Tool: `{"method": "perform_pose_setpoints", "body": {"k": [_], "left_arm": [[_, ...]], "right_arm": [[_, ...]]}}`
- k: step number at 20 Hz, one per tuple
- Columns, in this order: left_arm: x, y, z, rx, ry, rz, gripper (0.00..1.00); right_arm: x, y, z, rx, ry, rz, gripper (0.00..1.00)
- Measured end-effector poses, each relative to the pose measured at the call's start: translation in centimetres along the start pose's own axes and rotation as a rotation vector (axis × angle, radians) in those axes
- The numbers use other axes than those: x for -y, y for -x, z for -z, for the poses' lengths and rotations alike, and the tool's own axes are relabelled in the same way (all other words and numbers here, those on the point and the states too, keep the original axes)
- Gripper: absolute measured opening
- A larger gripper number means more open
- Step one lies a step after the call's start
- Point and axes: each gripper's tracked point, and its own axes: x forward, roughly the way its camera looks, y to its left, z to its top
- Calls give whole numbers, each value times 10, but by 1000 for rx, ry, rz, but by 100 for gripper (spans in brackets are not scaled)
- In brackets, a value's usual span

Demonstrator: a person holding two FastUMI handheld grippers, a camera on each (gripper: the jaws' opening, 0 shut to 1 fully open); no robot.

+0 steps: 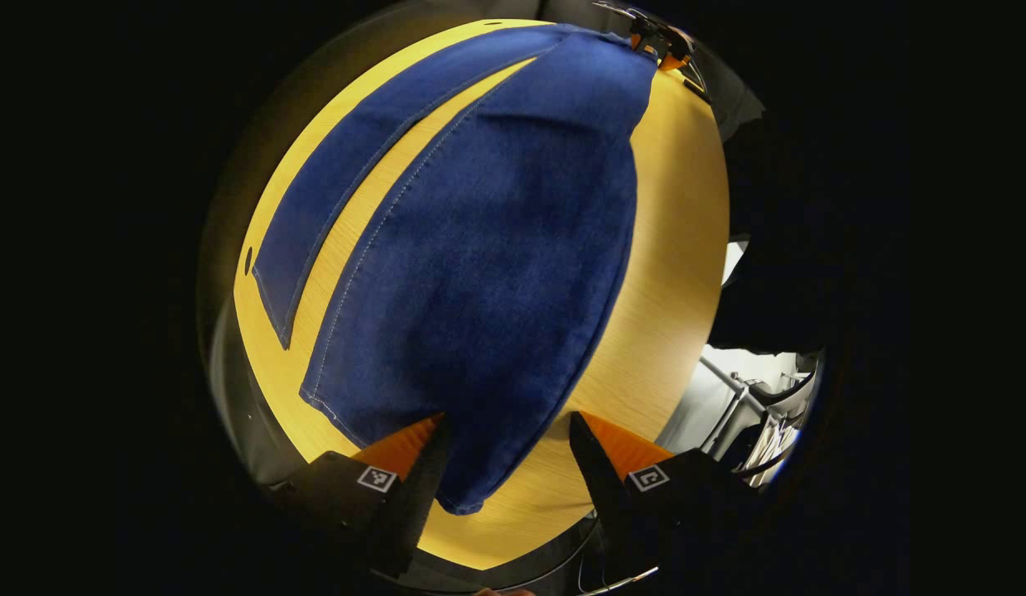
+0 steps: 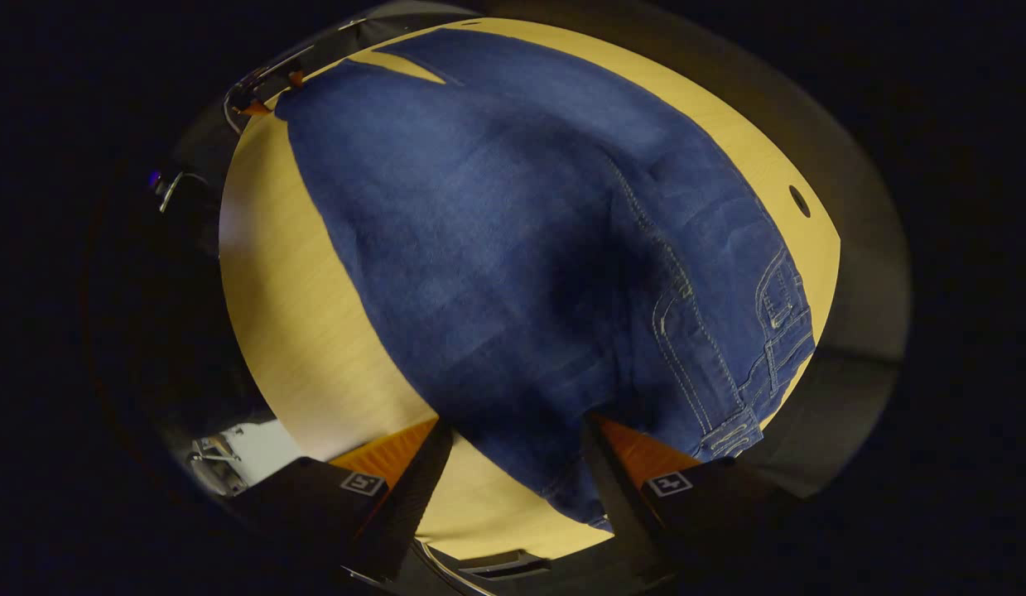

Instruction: Grasp the waist and the cuffs of the jeans and fold them to make the two legs overlap; first hold the waist and fold one-third of the jeans toward the cuffs, then hold the cuffs and fold the remaining one-third in the same direction to finish folding.

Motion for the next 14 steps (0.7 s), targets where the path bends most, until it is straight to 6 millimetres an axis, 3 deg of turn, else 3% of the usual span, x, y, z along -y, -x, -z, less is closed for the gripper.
{"method": "perform_pose_setpoints", "body": {"k": [1,2,3,5,7,8,11,14], "left_arm": [[-1,-1,-8,8,22,-3,73],[-2,-3,-11,6,45,-9,72],[-3,-2,-14,6,72,-15,61],[-9,-2,-12,20,91,-44,38],[-14,-2,-13,28,127,-64,15],[-15,-1,-13,25,144,-73,3],[-16,3,-12,11,184,-78,2],[-21,23,-19,36,229,-77,2]], "right_arm": [[0,-1,-1,-15,-14,2,98],[1,-3,-1,-31,-25,2,96],[6,-2,-3,-31,-43,15,86],[28,0,-13,21,-146,99,47],[30,1,-14,51,-237,96,7],[29,0,-14,65,-274,96,7],[29,7,-13,121,-348,88,7],[34,29,-21,220,-390,123,7]]}}
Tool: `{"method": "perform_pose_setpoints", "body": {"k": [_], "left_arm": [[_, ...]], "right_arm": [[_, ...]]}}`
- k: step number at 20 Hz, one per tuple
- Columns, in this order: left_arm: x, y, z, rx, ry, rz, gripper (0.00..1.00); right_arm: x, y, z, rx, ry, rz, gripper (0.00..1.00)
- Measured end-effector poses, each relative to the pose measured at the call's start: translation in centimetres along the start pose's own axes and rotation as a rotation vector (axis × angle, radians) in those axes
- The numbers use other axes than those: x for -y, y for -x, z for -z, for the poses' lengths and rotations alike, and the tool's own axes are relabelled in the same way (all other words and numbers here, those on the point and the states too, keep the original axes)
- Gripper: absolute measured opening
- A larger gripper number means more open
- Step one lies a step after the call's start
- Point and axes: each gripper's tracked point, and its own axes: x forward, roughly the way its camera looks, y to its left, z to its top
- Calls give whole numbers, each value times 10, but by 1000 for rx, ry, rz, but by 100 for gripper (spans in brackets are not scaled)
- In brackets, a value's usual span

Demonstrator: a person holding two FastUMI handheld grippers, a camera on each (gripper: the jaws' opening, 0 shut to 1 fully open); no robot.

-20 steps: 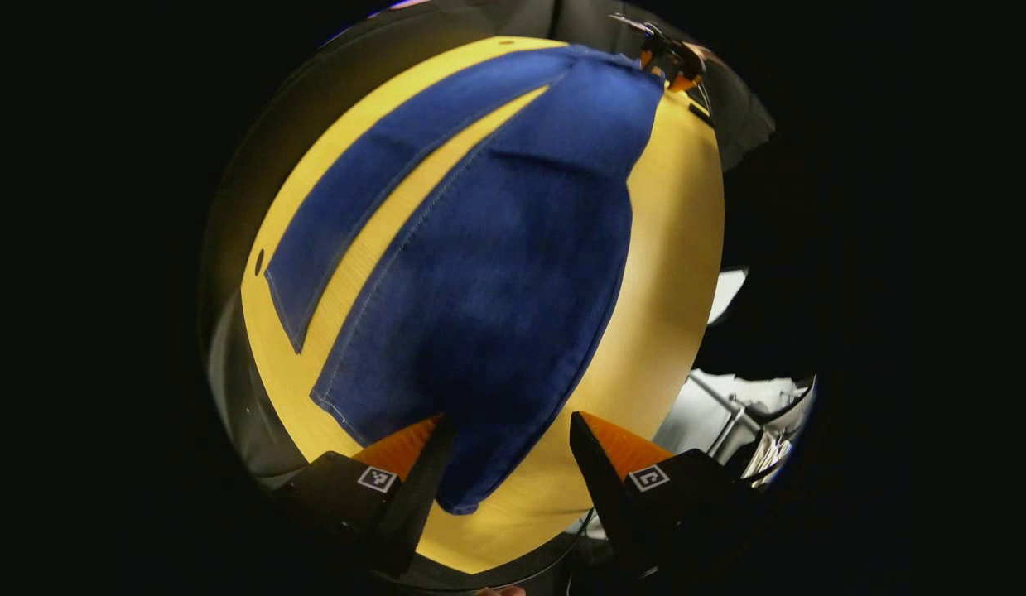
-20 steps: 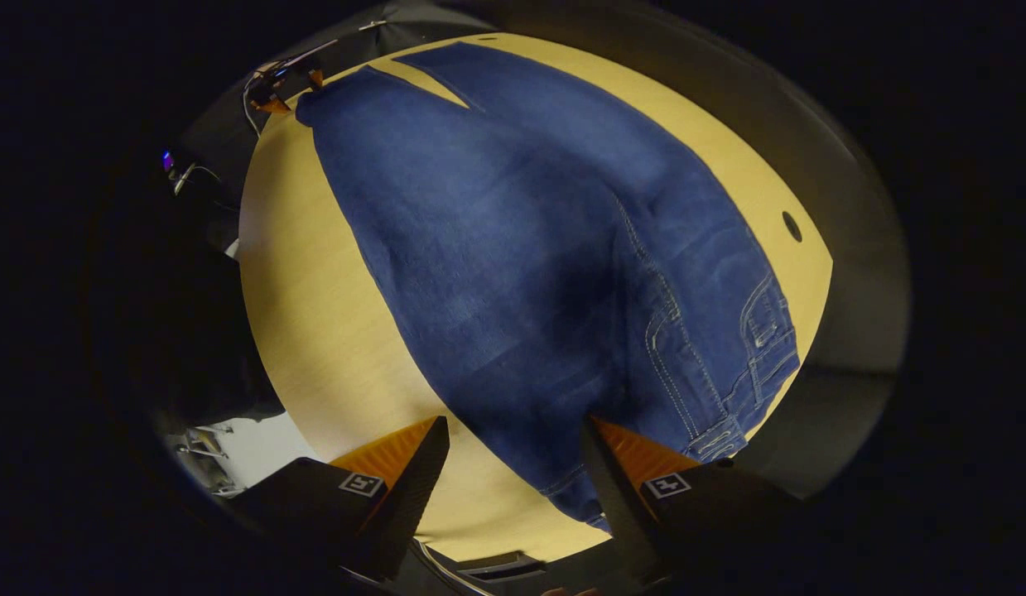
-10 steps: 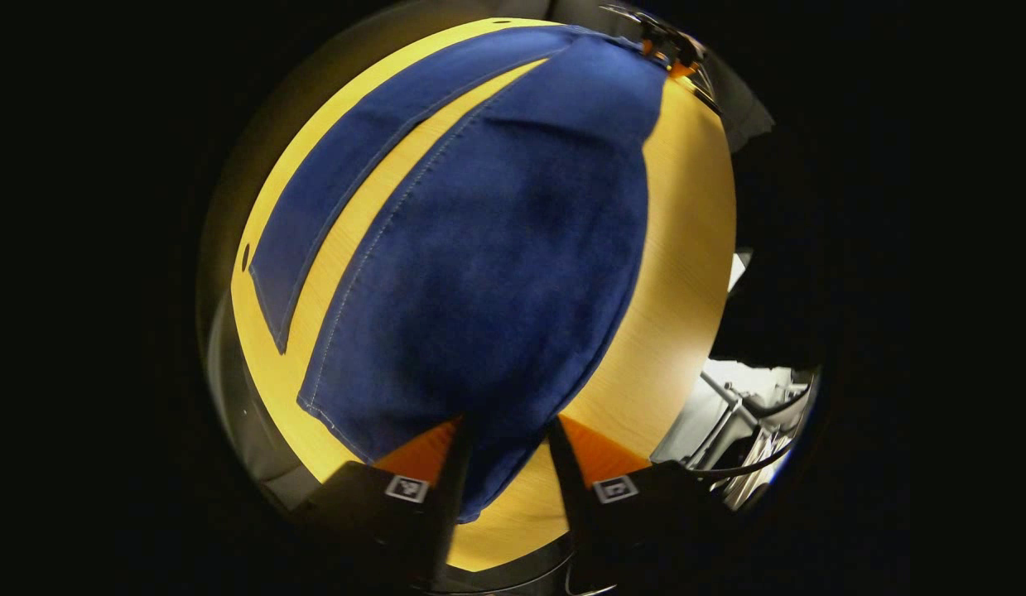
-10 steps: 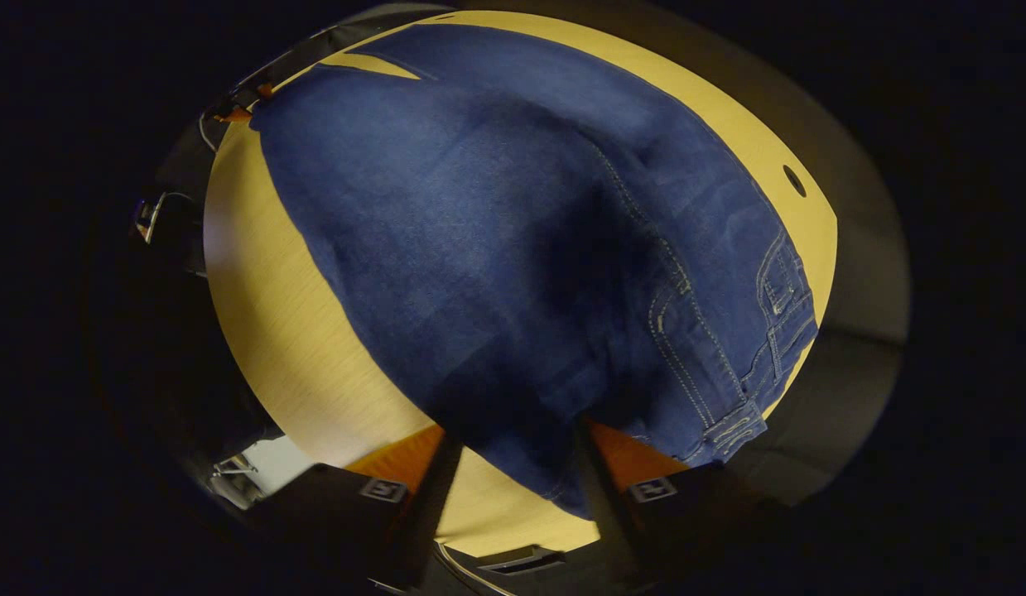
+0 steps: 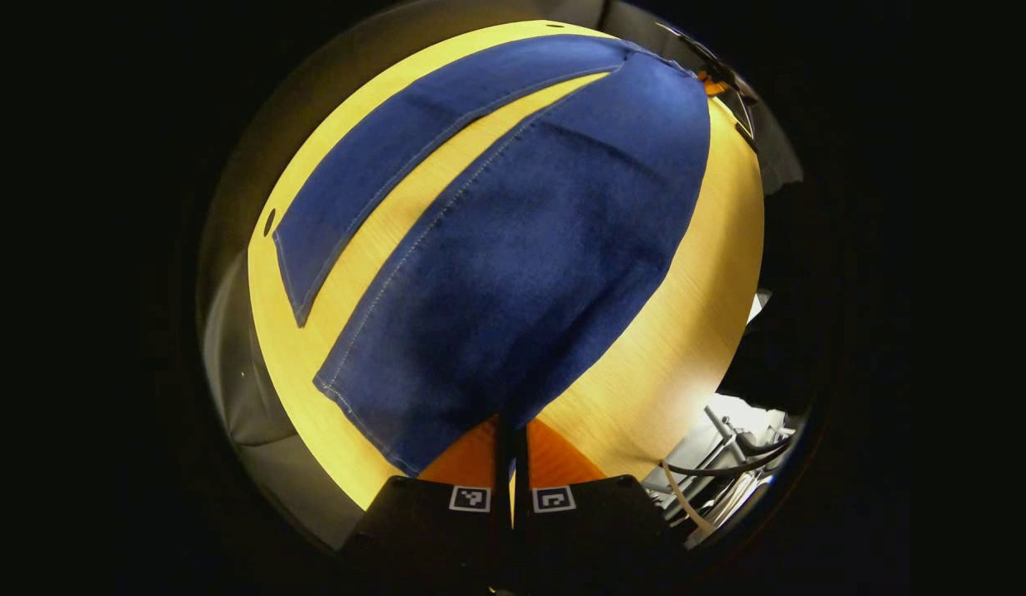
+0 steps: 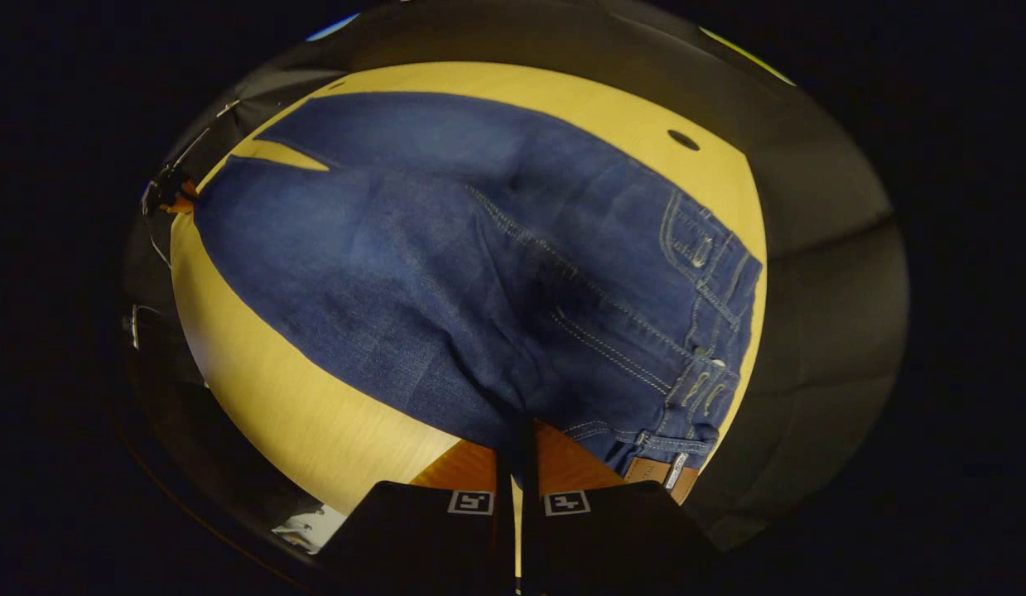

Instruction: Grasp the waist and the cuffs of the jeans and fold them to make the two legs overlap; first hold the waist and fold one-third of the jeans toward the cuffs, then hold the cuffs and fold the remaining one-third in the same direction to finish folding.

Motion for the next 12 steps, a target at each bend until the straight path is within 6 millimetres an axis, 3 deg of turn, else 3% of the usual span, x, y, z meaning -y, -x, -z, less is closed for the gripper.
{"method": "perform_pose_setpoints", "body": {"k": [3,7,12], "left_arm": [[-18,19,-17,46,58,-20,2],[-55,28,-47,67,95,-70,2],[-98,38,-90,84,134,-95,2]], "right_arm": [[10,25,-27,119,-74,30,7],[26,44,-65,232,-182,56,7],[55,62,-131,350,-255,89,7]]}}
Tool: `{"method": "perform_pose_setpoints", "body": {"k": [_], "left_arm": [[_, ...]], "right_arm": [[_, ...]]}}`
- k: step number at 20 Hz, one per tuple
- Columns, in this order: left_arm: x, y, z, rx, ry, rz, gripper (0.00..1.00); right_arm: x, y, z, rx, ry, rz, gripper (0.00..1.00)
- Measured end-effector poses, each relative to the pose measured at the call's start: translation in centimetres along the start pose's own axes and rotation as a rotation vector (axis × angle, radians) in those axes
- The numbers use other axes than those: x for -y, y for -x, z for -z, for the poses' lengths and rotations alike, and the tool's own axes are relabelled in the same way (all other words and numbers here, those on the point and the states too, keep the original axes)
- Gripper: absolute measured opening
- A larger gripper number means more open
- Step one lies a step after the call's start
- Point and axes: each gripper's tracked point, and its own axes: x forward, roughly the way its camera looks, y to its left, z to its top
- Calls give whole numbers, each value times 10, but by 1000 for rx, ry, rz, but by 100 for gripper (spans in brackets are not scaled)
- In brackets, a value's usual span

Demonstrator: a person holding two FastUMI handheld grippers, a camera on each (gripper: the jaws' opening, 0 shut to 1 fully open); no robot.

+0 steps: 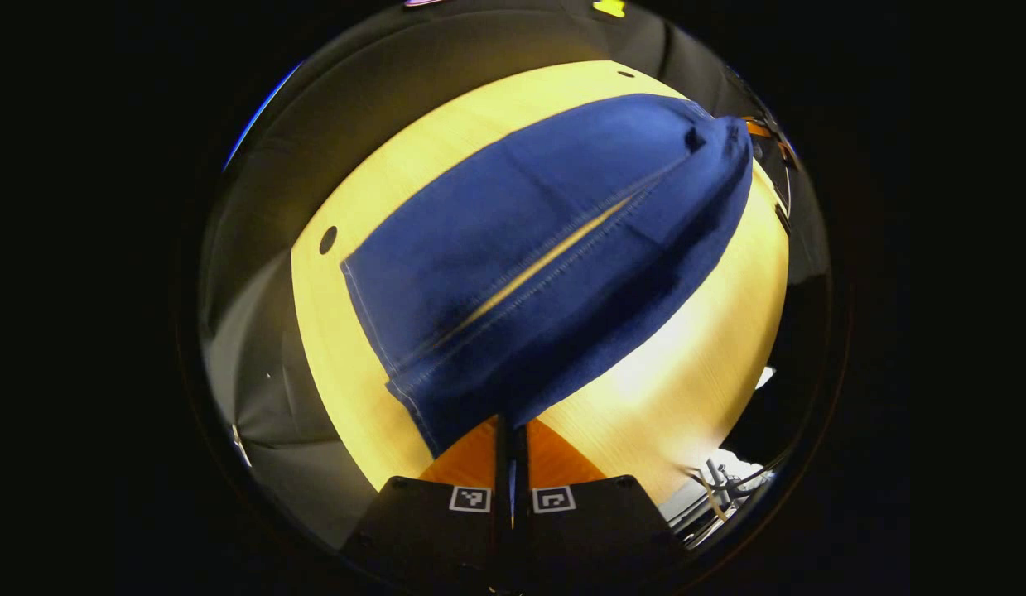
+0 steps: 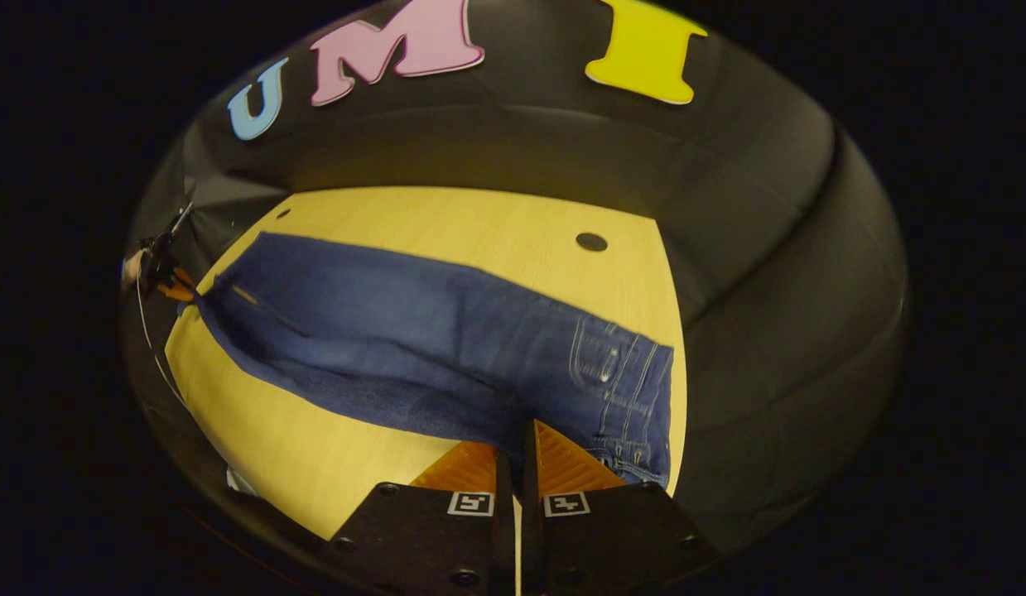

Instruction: Grasp the waist and the cuffs of the jeans and fold them to make the two legs overlap; first hold the waist and fold one-third of the jeans toward the cuffs, then hold the cuffs and fold the remaining one-third in the same direction to finish folding.

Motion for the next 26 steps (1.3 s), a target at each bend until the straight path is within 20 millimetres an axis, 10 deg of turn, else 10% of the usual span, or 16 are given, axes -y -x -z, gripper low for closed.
{"method": "perform_pose_setpoints", "body": {"k": [7,14,18,20,23,26], "left_arm": [[-73,-16,-87,79,141,-61,2],[-120,-80,-138,32,115,-182,2],[-152,-85,-137,25,127,-312,35],[-161,-78,-142,92,161,-349,52],[-160,-52,-157,226,226,-371,67],[-142,-15,-172,376,286,-321,77]], "right_arm": [[18,-58,-52,17,-27,58,7],[31,-145,-47,-61,-134,79,7],[39,-167,-46,-57,-161,102,8],[48,-165,-53,-24,-162,126,20],[58,-154,-68,29,-215,116,100],[71,-122,-90,111,-328,106,100]]}}
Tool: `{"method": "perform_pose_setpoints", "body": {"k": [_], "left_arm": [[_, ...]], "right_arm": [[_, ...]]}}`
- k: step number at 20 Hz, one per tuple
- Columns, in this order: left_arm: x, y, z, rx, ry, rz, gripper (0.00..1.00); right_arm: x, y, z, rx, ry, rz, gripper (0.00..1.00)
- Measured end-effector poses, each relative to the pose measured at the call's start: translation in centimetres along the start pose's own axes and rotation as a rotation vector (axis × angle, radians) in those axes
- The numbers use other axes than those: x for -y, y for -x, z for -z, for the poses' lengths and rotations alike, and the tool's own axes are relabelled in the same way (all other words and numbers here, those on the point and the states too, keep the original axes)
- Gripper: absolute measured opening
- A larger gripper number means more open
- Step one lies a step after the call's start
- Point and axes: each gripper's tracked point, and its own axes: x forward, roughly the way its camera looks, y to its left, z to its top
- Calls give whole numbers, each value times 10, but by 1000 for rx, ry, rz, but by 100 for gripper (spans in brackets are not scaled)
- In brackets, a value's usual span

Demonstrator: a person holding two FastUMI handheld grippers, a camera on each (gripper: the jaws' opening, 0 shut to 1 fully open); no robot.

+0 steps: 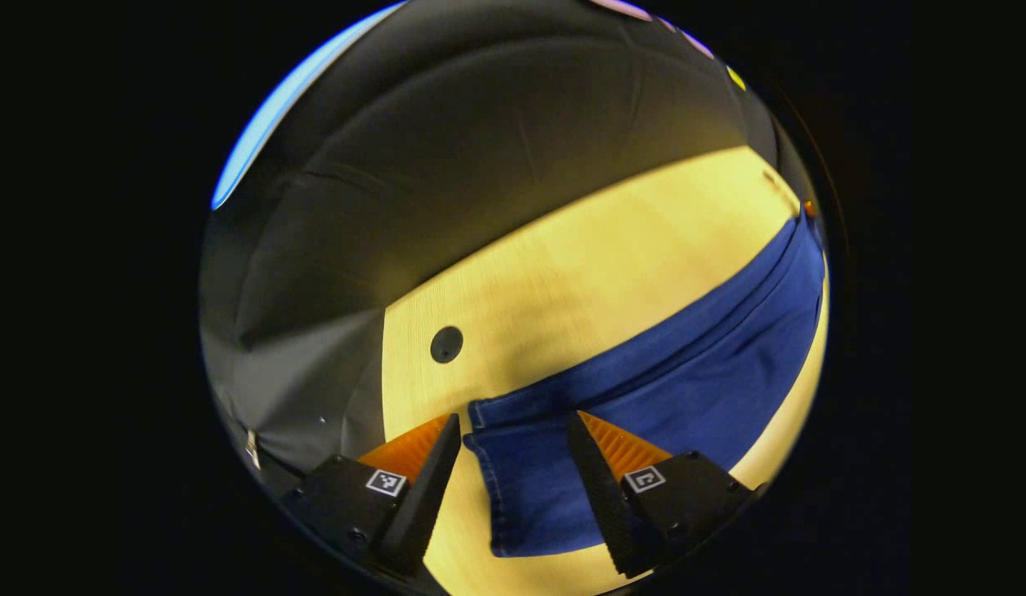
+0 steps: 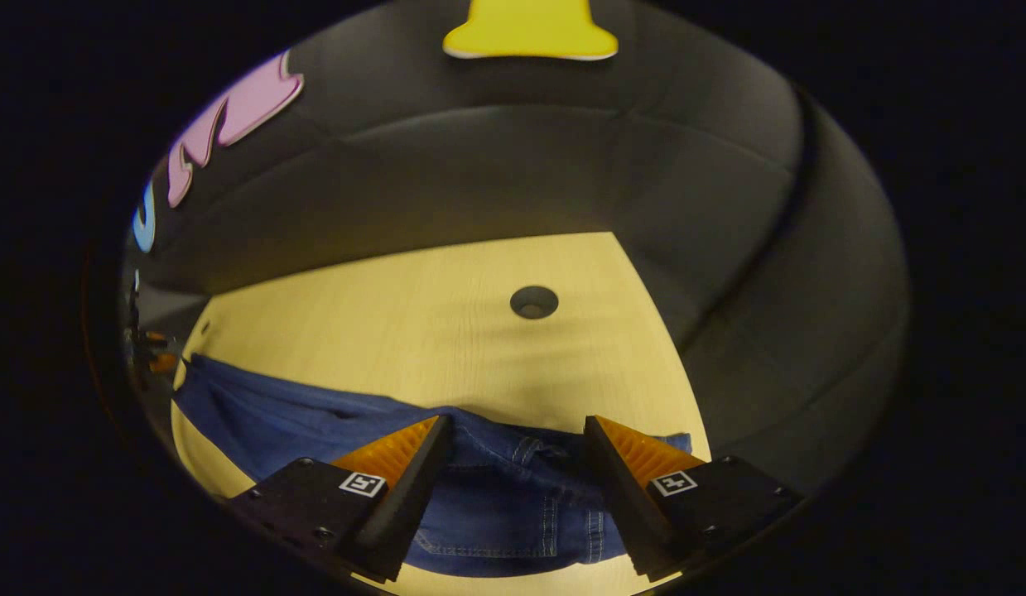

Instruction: Grasp the waist and the cuffs of the jeans and fold them to make the two legs overlap; first hold the waist and fold one-third of the jeans toward the cuffs, then hold the cuffs and fold the remaining one-third in the same direction to finish folding.

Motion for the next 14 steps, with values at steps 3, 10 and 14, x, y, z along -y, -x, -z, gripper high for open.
{"method": "perform_pose_setpoints", "body": {"k": [3,10,14], "left_arm": [[14,26,-9,116,104,82,82],[92,110,-8,241,80,221,82],[135,147,7,267,69,273,82]], "right_arm": [[19,29,-20,35,-112,19,99],[96,91,11,-33,-253,213,98],[108,90,57,-130,-363,263,99]]}}
